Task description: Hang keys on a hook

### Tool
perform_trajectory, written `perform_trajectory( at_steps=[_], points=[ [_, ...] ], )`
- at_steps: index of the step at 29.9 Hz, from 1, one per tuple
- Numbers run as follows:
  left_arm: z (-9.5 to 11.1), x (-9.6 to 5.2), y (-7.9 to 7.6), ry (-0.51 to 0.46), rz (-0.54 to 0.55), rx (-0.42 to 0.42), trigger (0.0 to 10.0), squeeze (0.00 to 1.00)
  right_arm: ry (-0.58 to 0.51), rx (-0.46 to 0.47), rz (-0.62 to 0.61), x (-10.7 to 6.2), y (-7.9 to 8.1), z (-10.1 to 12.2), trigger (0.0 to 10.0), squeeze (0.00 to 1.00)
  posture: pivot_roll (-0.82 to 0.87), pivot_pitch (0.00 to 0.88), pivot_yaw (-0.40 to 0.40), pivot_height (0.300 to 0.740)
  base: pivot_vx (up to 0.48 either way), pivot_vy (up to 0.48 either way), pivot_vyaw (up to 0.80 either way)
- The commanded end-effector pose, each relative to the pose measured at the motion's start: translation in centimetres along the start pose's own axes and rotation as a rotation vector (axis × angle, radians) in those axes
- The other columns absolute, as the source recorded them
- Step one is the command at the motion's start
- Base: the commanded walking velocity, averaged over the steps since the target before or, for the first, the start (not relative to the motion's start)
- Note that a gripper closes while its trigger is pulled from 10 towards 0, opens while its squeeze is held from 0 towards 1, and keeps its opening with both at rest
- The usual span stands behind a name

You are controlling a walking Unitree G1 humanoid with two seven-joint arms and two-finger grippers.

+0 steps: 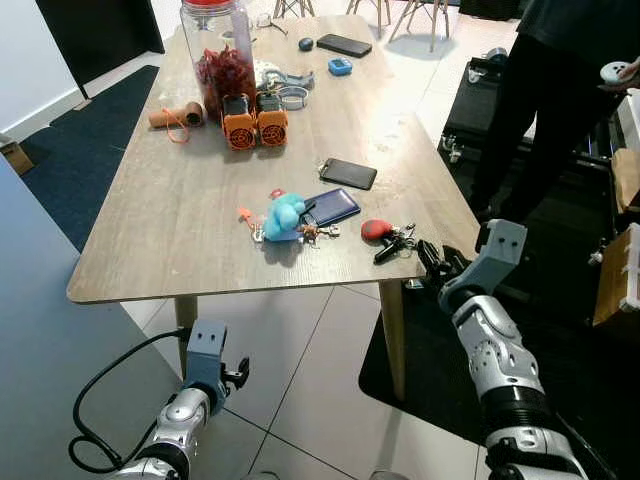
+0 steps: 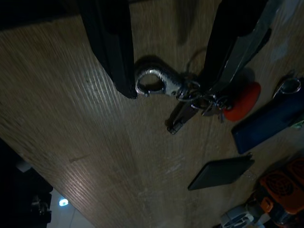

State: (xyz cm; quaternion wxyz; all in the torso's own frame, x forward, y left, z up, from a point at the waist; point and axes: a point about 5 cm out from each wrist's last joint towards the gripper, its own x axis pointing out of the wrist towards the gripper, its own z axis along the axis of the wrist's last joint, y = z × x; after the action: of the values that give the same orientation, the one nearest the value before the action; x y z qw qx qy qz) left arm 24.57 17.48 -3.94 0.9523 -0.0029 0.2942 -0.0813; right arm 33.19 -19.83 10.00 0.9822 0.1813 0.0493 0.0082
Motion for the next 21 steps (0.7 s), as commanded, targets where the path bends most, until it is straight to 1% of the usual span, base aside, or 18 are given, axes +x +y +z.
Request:
perform_trajectory(
  at_steps=[1, 9, 17, 21],
  points=[
    [-0.5, -0.3, 0.5, 0.024, 0.008, 0.018, 10.0, 0.0, -0.008, 0.016, -0.02, 0.2, -0.1, -0.1, 10.0, 0.0, 0.02, 0.089, 0.034, 0.74, 0.0, 0.0, 0.0],
    [-0.7, -0.4, 0.5, 0.028, 0.007, 0.02, 10.0, 0.0, -0.024, 0.049, -0.019, 1.0, 0.3, 0.4, 10.0, 0.0, 0.03, 0.08, 0.03, 0.74, 0.0, 0.0, 0.0],
    [-0.7, -0.4, 0.6, 0.03, 0.009, 0.022, 10.0, 0.0, -0.017, 0.014, 0.018, 1.3, 1.2, 0.1, 10.0, 0.0, 0.03, 0.078, 0.027, 0.74, 0.0, 0.0, 0.0],
    [-0.7, -0.4, 0.6, 0.03, 0.012, 0.023, 10.0, 0.0, -0.038, 0.027, 0.034, 1.4, 1.5, 0.3, 10.0, 0.0, 0.03, 0.079, 0.026, 0.74, 0.0, 0.0, 0.0]
  ],
)
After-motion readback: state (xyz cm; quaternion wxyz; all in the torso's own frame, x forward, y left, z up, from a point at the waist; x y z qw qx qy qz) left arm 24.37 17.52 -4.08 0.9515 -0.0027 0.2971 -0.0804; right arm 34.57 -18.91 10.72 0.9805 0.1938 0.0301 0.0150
